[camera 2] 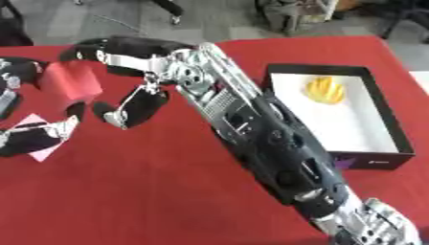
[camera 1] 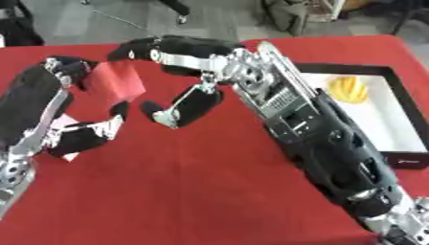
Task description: Pick up the objects with one hand, pass them to the other hand, and then place them into the box on the other side of the table.
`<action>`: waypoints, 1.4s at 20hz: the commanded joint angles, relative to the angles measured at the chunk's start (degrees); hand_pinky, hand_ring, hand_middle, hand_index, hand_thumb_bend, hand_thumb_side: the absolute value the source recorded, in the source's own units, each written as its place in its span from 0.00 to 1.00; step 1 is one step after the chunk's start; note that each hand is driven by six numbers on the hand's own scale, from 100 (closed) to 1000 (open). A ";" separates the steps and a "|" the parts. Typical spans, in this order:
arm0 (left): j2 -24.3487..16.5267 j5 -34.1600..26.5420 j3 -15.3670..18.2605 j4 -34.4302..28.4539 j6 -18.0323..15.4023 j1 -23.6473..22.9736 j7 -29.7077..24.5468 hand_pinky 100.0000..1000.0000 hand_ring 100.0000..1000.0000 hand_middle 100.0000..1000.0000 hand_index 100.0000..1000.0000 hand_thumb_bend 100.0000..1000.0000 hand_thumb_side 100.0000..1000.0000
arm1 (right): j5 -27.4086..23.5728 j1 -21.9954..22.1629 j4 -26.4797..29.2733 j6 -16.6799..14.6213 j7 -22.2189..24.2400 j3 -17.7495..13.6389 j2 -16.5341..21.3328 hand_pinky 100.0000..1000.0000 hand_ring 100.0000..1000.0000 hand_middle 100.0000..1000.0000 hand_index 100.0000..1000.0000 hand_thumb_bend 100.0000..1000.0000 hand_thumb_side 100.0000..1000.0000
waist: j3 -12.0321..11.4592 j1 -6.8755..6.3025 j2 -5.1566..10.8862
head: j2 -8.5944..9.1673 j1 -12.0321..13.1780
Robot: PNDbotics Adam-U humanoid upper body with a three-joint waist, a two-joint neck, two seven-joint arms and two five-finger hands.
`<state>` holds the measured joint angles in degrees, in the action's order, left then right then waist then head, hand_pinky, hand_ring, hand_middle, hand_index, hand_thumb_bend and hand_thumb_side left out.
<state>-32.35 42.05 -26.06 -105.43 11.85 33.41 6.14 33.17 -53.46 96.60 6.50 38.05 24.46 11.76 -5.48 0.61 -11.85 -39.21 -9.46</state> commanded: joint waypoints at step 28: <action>0.29 0.82 -0.43 -1.27 1.72 0.92 1.92 0.59 0.50 0.44 0.59 0.00 0.17 | -5.24 -1.20 -1.08 7.77 -13.65 0.18 -0.59 0.91 1.00 0.50 0.62 0.00 0.15 | -0.02 -0.40 0.95 | -0.05 -0.62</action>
<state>-31.36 42.29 -26.31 -106.25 12.88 34.11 8.09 28.80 -53.36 94.28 13.98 25.40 25.49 10.87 -5.51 0.45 -11.86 -39.21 -10.09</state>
